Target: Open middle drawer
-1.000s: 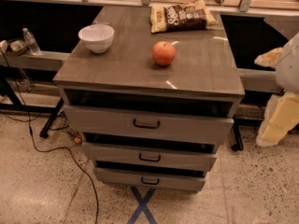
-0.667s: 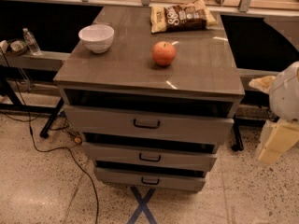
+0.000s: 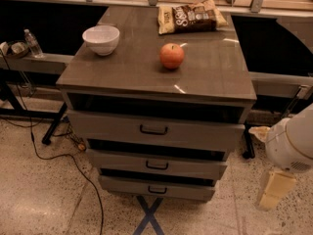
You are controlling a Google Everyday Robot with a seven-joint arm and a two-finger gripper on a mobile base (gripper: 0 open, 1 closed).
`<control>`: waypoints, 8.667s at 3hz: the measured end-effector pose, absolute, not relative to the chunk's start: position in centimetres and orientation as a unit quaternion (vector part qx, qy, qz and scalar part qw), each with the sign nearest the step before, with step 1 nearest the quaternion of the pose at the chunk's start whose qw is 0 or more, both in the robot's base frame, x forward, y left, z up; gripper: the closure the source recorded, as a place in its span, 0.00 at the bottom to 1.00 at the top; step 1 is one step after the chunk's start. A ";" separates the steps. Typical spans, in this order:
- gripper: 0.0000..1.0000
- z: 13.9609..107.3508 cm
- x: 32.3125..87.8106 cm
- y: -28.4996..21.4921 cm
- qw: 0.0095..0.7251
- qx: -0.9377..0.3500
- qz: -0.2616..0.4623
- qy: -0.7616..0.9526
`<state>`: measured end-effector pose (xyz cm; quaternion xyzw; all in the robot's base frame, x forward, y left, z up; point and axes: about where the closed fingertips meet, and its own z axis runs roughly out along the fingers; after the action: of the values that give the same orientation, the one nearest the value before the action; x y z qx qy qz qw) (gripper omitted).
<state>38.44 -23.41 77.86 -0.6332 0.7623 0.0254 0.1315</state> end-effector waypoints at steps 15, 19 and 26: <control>0.41 43.8 55.1 -11.1 0.356 -0.482 0.105 0.793; 1.00 45.8 52.6 -12.6 0.339 -0.490 0.100 0.797; 1.00 54.7 46.8 -15.5 0.327 -0.495 0.110 0.797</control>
Offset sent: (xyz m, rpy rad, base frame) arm -0.0144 0.0139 -0.0799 0.1117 0.1077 -0.0864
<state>46.77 -15.47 54.71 -0.4948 0.7974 0.1102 0.3273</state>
